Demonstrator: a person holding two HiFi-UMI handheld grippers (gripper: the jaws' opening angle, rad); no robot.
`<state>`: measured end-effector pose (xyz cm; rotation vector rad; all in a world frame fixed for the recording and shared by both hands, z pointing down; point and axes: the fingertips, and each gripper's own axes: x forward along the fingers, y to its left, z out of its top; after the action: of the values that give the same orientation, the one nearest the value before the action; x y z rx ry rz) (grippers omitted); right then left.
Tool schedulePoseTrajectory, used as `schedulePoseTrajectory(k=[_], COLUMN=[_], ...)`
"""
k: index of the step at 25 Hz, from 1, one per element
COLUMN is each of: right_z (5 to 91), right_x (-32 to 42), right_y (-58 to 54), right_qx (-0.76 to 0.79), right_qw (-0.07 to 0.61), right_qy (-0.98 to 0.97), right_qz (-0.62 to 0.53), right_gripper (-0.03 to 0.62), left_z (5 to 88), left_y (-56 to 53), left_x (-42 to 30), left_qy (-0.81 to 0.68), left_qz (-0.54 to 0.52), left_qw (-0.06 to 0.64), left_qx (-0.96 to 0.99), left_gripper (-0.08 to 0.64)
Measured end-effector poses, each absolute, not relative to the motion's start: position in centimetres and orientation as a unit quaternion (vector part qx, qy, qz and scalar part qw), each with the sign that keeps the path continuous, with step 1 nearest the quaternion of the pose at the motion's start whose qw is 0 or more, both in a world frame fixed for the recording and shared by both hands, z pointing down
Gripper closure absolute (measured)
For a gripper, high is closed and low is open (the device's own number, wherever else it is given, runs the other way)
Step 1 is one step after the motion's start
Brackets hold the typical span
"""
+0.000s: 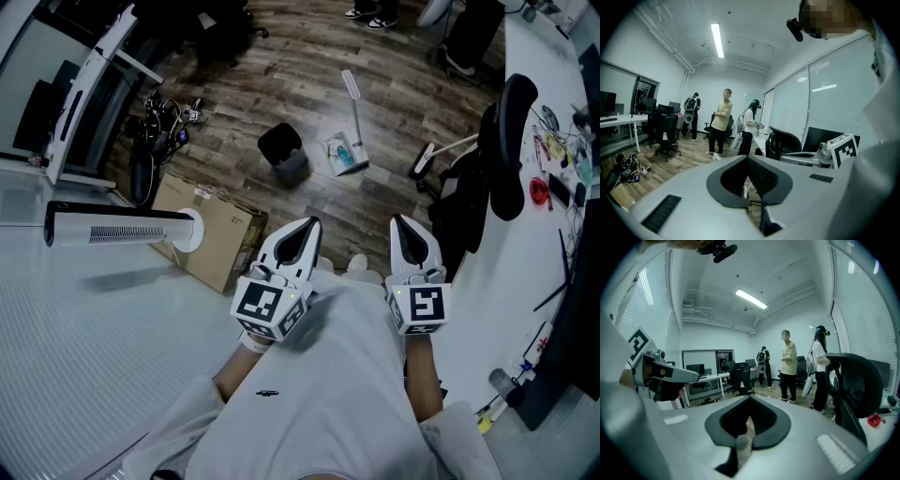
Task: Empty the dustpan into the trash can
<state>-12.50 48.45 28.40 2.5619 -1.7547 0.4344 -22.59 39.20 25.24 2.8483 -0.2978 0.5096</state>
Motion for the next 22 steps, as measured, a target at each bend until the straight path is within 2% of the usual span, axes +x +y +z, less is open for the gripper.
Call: schedulePoseTrajectory(k=[22], right_z=[28.8], right_x=[-9.9], right_y=[48.7], right_qx=[0.816], right_qw=[-0.031], right_qy=[-0.566], right_qz=[0.111], right_gripper=[0.581], left_z=[26.6], left_y=[38.4], left_x=[-20.3], left_qy=[-0.114], left_qz=[0.196], left_qw=[0.118], left_qx=[0.967], left_gripper=[0.553])
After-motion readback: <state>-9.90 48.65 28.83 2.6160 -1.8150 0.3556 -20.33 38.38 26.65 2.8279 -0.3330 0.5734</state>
